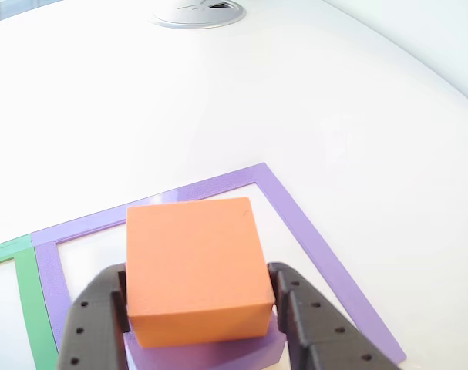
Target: Tower of hanoi
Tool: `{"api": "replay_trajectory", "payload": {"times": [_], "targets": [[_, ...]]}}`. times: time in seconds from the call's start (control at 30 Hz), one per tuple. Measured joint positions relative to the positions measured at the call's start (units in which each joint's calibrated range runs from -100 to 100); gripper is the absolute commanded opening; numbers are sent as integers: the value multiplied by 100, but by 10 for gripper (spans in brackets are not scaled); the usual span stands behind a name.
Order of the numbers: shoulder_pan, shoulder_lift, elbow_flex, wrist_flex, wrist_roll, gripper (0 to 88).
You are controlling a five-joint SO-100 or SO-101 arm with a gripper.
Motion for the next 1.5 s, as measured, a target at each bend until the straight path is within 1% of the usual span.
{"api": "replay_trajectory", "payload": {"times": [0.1, 0.23, 0.33, 0.47, 0.6, 0.73, 0.93, 1.1, 1.33, 1.4, 1.5], "targets": [[-70, -220, 0, 145, 36, 102], [-222, -861, 71, 701, 36, 102], [-281, -1469, 115, 1241, 36, 101], [-410, -2448, 142, 2241, 36, 101], [-421, -3580, 142, 3611, 36, 101], [-433, -4618, -310, 5361, 36, 101], [-796, -5454, -2249, 8642, 36, 100], [-1229, -5597, -4055, 10810, 36, 100], [-1685, -5648, -6286, 13140, 36, 100], [-1732, -5665, -6737, 13575, 36, 100], [-2036, -5682, -7251, 14043, 36, 100]]}}
